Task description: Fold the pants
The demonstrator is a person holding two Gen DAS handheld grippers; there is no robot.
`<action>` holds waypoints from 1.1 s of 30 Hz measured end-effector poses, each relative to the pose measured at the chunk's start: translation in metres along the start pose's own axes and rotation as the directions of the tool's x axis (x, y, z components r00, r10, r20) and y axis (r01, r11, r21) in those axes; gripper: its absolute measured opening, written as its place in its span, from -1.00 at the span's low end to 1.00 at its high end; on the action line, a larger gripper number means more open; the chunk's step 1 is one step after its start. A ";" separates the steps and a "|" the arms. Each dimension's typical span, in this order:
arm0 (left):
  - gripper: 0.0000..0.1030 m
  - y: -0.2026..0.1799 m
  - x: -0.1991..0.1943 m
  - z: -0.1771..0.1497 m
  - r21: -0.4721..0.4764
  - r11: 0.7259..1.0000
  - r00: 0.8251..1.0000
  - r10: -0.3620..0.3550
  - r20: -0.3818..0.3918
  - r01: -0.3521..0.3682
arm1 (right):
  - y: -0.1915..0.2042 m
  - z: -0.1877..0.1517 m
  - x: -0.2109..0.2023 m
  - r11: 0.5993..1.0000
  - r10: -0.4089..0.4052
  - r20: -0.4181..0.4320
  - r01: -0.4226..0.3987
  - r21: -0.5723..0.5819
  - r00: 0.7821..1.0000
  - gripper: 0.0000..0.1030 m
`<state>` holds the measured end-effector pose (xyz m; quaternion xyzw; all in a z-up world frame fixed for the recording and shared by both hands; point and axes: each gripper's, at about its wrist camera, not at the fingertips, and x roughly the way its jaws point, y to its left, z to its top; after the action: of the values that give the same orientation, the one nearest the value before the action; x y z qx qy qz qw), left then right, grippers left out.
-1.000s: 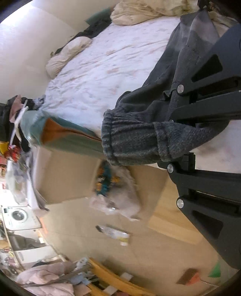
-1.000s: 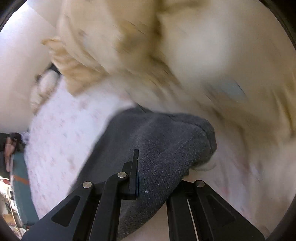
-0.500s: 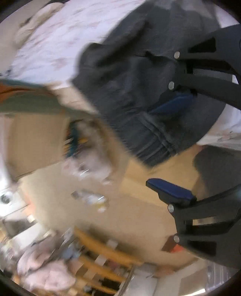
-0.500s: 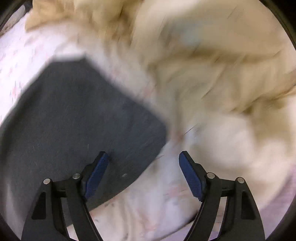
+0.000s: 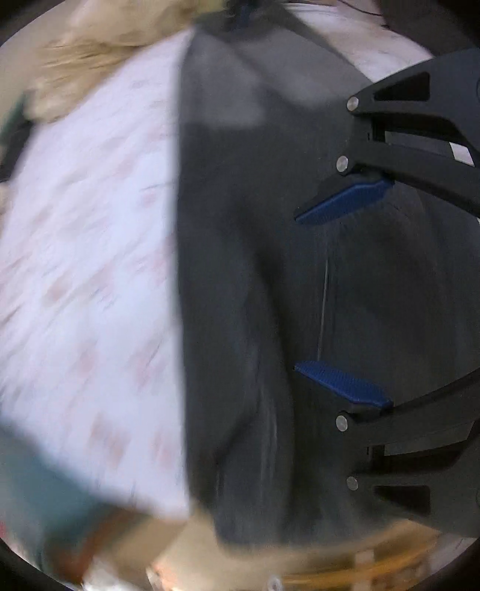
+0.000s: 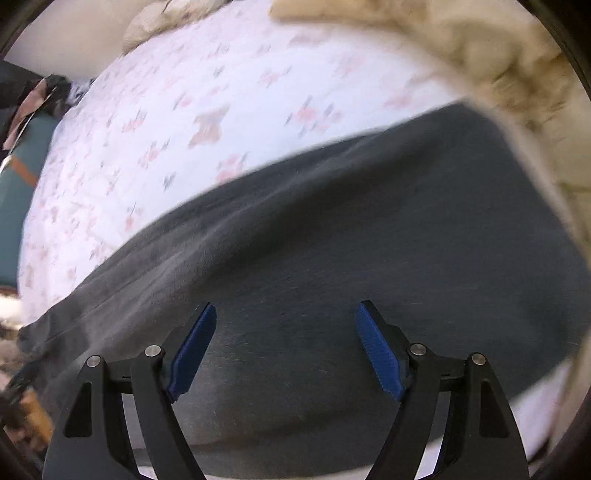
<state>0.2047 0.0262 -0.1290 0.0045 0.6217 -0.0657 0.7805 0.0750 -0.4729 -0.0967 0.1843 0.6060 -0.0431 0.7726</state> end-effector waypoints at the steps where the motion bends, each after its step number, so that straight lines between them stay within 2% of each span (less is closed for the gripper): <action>1: 0.42 -0.005 0.012 0.003 0.029 0.999 1.000 0.022 -0.017 -0.022 | 0.002 -0.002 0.009 1.000 -0.019 -0.014 0.019 -0.017 1.000 0.53; 2: 0.42 -0.015 0.024 0.007 0.067 0.994 0.996 0.086 -0.005 -0.086 | 0.004 0.001 0.019 0.998 -0.051 -0.011 0.051 -0.043 0.999 0.53; 3: 0.45 -0.021 0.032 0.011 0.103 0.979 0.984 0.172 0.037 -0.175 | 0.005 0.004 0.024 0.994 -0.086 -0.002 0.086 -0.061 0.996 0.51; 4: 0.45 -0.023 0.037 0.015 0.117 0.971 0.978 0.200 0.065 -0.206 | 0.006 0.007 0.028 0.988 -0.139 0.022 0.140 -0.069 0.990 0.51; 6: 0.50 -0.021 0.041 0.018 0.098 0.972 0.972 0.200 0.125 -0.213 | 0.004 0.013 0.023 0.982 -0.183 0.086 0.187 -0.038 0.979 0.51; 7: 0.51 -0.020 0.042 0.019 0.087 0.974 0.972 0.197 0.127 -0.209 | -0.001 0.018 0.010 0.980 -0.196 0.159 0.199 -0.003 0.968 0.51; 8: 0.51 -0.019 0.040 0.020 0.075 0.976 0.973 0.195 0.126 -0.206 | -0.014 0.026 -0.012 0.976 -0.219 0.245 0.212 0.054 0.945 0.55; 9: 0.50 -0.019 0.039 0.022 0.054 0.977 0.973 0.196 0.122 -0.204 | -0.023 0.031 -0.020 0.973 -0.228 0.261 0.214 0.081 0.938 0.55; 12: 0.50 -0.022 0.036 0.025 -0.001 0.980 0.972 0.199 0.122 -0.200 | -0.075 0.058 -0.039 0.962 -0.253 0.227 0.221 0.160 0.940 0.55; 16: 0.51 -0.026 0.036 0.018 0.012 0.980 0.971 0.197 0.138 -0.200 | -0.139 0.081 -0.042 0.903 -0.405 0.184 0.361 0.232 0.895 0.56; 18: 0.51 -0.026 0.037 0.013 0.011 0.981 0.973 0.191 0.132 -0.194 | -0.156 0.084 -0.031 0.899 -0.400 0.139 0.359 0.251 0.906 0.55; 19: 0.51 -0.025 0.037 0.015 0.011 0.982 0.974 0.188 0.129 -0.191 | -0.166 0.084 -0.021 0.914 -0.351 0.106 0.316 0.254 0.930 0.48; 20: 0.51 -0.025 0.037 0.015 0.012 0.982 0.974 0.186 0.127 -0.189 | -0.167 0.085 -0.018 0.928 -0.321 0.109 0.290 0.234 0.941 0.13; 21: 0.52 -0.024 0.038 0.017 0.017 0.982 0.975 0.185 0.125 -0.189 | -0.164 0.082 -0.020 0.939 -0.302 0.129 0.271 0.213 0.944 -0.37; 22: 0.52 -0.022 0.039 0.019 0.015 0.982 0.975 0.184 0.123 -0.187 | -0.153 0.081 -0.024 0.948 -0.297 0.174 0.269 0.169 0.939 -0.53; 23: 0.52 -0.018 0.041 0.024 0.011 0.982 0.976 0.183 0.120 -0.186 | -0.145 0.079 -0.027 0.940 -0.331 0.201 0.304 0.153 0.922 -0.81; 24: 0.53 -0.018 0.041 0.025 0.003 0.983 0.976 0.184 0.119 -0.186 | -0.137 0.078 -0.030 0.935 -0.353 0.228 0.330 0.131 0.907 -0.96; 27: 0.50 -0.015 0.035 0.030 -0.041 0.984 0.974 0.177 0.139 -0.172 | -0.114 0.077 -0.044 0.920 -0.388 0.327 0.383 0.080 0.862 -0.97; 28: 0.50 -0.014 0.028 0.029 -0.065 0.985 0.971 0.171 0.168 -0.162 | -0.117 0.079 -0.056 0.921 -0.387 0.379 0.371 0.118 0.841 -0.97; 29: 0.50 -0.014 0.020 0.028 -0.084 0.985 0.965 0.165 0.202 -0.151 | -0.118 0.079 -0.062 0.922 -0.387 0.397 0.359 0.148 0.832 -0.97; 30: 0.50 -0.016 0.013 0.028 -0.091 0.985 0.961 0.164 0.224 -0.147 | -0.123 0.082 -0.062 0.918 -0.396 0.388 0.358 0.170 0.832 -0.95; 32: 0.50 -0.020 0.005 0.027 -0.086 0.985 0.957 0.164 0.239 -0.147 | -0.137 0.099 -0.034 0.921 -0.383 0.240 0.351 0.167 0.892 -0.94; 33: 0.50 -0.023 0.002 0.026 -0.079 0.987 0.959 0.153 0.240 -0.137 | -0.141 0.098 -0.026 0.919 -0.388 0.172 0.365 0.152 0.905 -0.90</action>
<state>0.2278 0.0012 -0.1238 0.0178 0.5204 0.0109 0.8537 0.1179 -0.6408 -0.0856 0.1031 0.5464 -0.2449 0.7943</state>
